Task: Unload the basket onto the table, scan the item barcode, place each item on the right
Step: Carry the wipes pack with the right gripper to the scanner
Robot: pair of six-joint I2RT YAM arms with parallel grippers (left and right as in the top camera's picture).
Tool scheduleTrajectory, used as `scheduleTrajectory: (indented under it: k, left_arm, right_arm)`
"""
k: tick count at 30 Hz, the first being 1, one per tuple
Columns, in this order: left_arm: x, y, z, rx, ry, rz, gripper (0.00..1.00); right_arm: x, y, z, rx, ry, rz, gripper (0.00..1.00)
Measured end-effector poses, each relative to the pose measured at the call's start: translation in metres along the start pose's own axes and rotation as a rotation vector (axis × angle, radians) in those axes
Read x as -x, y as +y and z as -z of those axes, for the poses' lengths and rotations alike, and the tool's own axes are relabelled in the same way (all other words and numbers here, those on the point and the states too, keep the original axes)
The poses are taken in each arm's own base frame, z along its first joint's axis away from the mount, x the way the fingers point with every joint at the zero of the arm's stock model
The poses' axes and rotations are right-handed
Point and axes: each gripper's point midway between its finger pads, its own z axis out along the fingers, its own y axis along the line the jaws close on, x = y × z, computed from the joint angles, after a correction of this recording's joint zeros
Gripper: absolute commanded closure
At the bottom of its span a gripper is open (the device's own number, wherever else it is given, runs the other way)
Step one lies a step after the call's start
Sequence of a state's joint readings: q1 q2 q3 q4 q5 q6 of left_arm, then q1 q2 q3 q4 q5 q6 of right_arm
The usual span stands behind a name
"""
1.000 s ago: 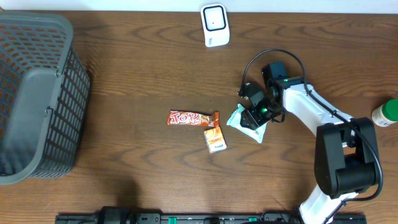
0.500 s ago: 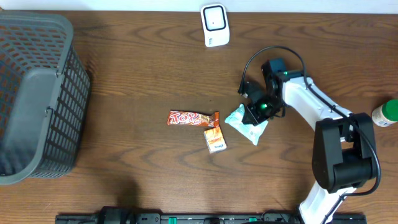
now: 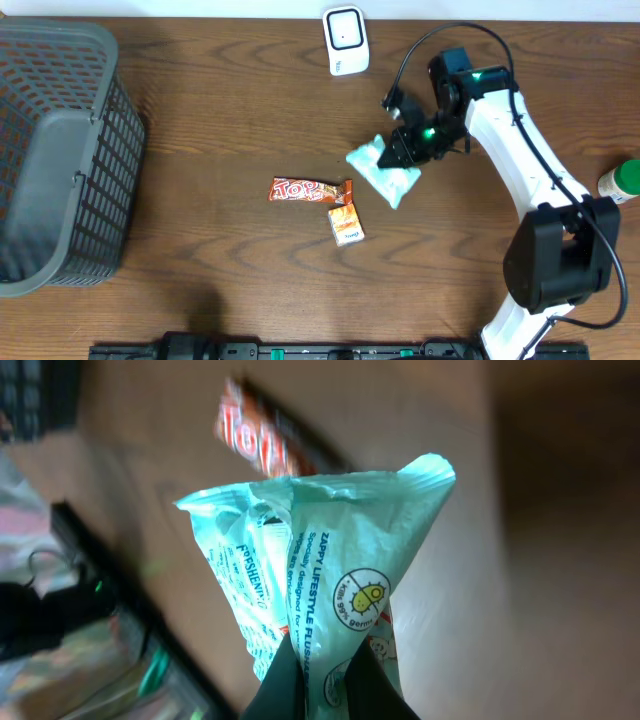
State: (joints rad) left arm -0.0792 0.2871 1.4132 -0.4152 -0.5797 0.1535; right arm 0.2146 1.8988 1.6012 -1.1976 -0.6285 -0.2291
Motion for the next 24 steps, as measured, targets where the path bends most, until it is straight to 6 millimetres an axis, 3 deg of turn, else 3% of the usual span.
scheduleTrajectory:
  k: [9, 18, 24]
  left_arm:
    - [0.000, 0.000, 0.000, 0.000, 0.000, 0.000, 0.02]
    - [0.000, 0.000, 0.000, 0.000, 0.000, 0.000, 0.02]
    - [0.000, 0.000, 0.000, 0.000, 0.000, 0.000, 0.02]
  right_arm:
    - [0.078, 0.020, 0.043, -0.211, -0.341, 0.308, 0.98]
    - [0.101, 0.043, 0.028, -0.465, -0.373, 0.461, 0.99]
    - [0.125, 0.049, 0.038, -0.639, -0.458, 0.531, 0.98]
